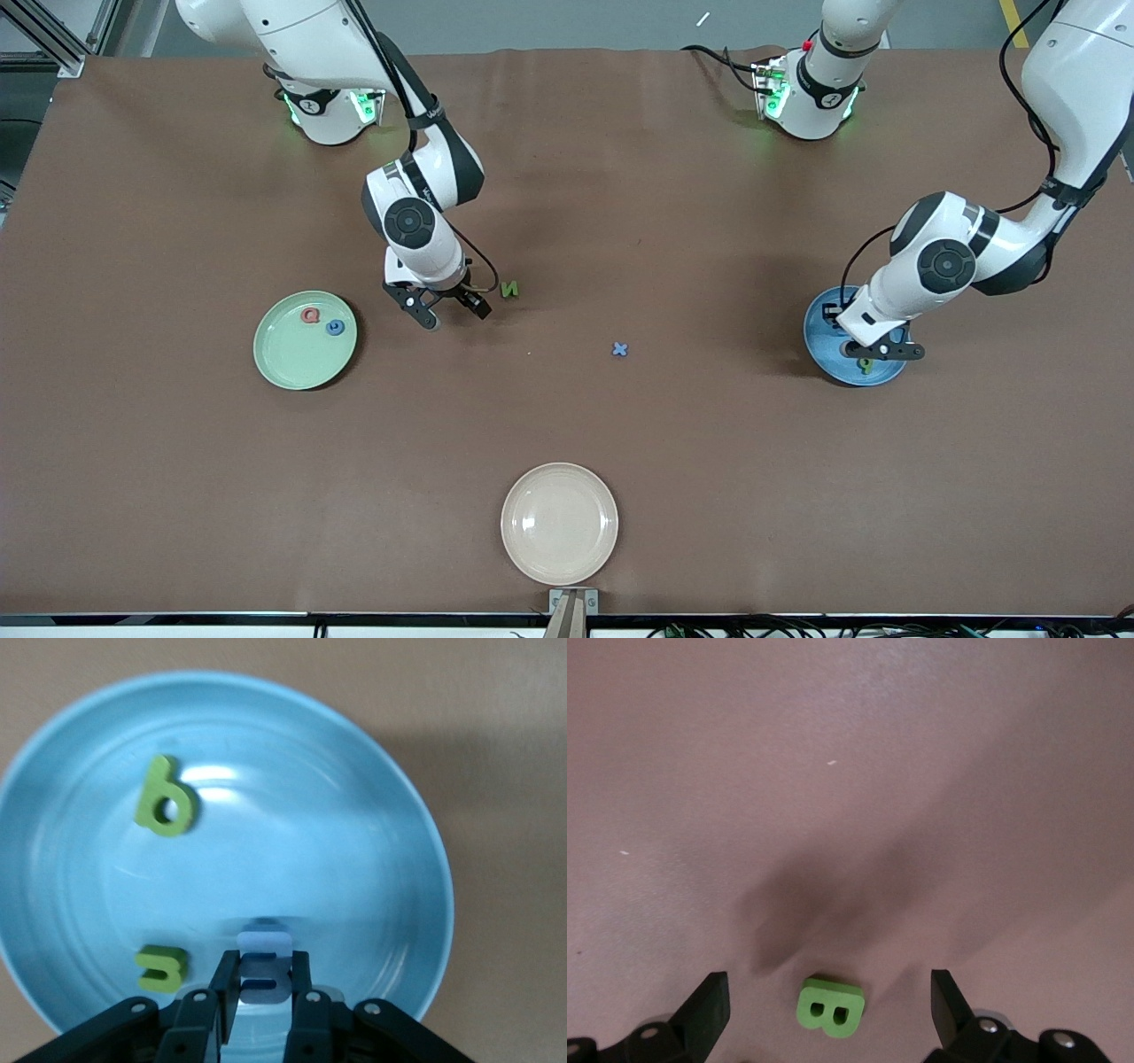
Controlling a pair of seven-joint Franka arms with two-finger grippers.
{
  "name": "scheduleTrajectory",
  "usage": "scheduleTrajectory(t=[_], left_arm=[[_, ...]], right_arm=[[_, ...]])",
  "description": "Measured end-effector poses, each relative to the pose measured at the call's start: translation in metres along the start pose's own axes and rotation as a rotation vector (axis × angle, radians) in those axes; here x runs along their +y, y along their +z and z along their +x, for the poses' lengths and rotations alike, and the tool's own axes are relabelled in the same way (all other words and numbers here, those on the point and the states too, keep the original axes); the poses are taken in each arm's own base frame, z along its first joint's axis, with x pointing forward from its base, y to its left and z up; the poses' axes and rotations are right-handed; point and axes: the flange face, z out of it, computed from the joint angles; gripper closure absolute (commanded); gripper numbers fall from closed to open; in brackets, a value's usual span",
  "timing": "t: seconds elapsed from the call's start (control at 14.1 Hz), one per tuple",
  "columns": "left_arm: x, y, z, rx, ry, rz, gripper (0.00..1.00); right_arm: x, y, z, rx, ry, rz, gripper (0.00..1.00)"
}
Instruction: Sort upper and lower case letters into plates
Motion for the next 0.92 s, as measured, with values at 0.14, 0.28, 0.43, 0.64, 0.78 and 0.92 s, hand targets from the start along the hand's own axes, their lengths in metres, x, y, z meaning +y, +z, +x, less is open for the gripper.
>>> scheduleTrajectory(t=[0.14,0.28,0.43,0.64,0.78,0.92], left_arm=[[0.001,0.004,-0.004,-0.011,0.002,-0.001,0.91],[-0.003,0.006,-0.005,-0.015,-0.004,-0.001,0.84],[-0.005,0.006,-0.006,-0.015,-0.008,-0.001,0.20],[-0.011,0.005,-0.005,-0.010,-0.015,-0.001,0.00],[-0.001,-0.009,0.001,0.021,0.001,-0.005,0.00],[0.024,-0.038,0.011,0.077,0.031,-0.018,0.00]], right_arm=[[0.001,0.003,-0.002,0.003,0.032,0.002,0.07],[0.001,0.007,-0.005,0.006,0.050,0.005,0.16],[0.001,0.014,-0.008,0.012,0.053,0.010,0.28],[-0.001,0.015,-0.011,0.019,0.049,0.024,0.36],[-0.001,0.015,-0.012,0.019,0.049,0.024,0.36],[-0.001,0.015,-0.013,0.020,0.051,0.024,0.42]])
